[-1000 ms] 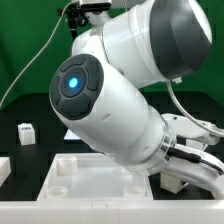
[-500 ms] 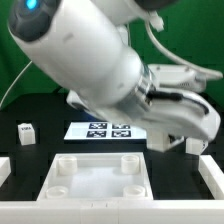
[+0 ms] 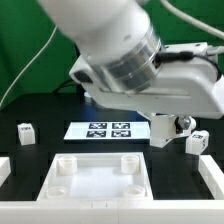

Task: Assemble one leg

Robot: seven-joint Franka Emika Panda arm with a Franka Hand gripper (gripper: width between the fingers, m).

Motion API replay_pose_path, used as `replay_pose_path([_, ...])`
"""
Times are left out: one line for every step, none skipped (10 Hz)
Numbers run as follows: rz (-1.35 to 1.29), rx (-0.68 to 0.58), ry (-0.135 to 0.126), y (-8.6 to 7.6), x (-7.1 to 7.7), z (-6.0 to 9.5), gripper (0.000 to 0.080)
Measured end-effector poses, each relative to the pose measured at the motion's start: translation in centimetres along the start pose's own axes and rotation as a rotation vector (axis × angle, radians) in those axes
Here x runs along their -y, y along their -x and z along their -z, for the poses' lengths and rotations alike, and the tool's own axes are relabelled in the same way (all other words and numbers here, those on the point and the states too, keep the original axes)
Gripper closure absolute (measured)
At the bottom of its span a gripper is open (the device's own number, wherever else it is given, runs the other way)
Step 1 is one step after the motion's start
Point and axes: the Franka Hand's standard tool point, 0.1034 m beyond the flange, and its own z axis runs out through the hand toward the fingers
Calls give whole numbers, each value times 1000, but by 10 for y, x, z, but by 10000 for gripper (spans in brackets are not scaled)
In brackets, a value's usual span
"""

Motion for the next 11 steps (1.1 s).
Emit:
replay_pose_path([98,-67,66,-4,-8,12,520])
replay_pose_path([183,-197,120,-8,-3,34,520])
replay_pose_path([279,-329,184,-4,5,49,520])
replay_pose_path([292,-391,159,0,11,44,520])
replay_pose_path([301,-432,141,-2,13,42,520])
replay_pose_path([326,-515,98,-2,23,44,519])
replay_pose_path([342,-577,63,0,29,42,519])
replay_pose_path([363,-641,29,2,34,38,519])
replay_pose_path([436,-706,63,3,30,29,519])
replay_pose_path([477,-754,73,1,23,21,519])
replay_pose_path([511,-781,82,-7,12,22,519])
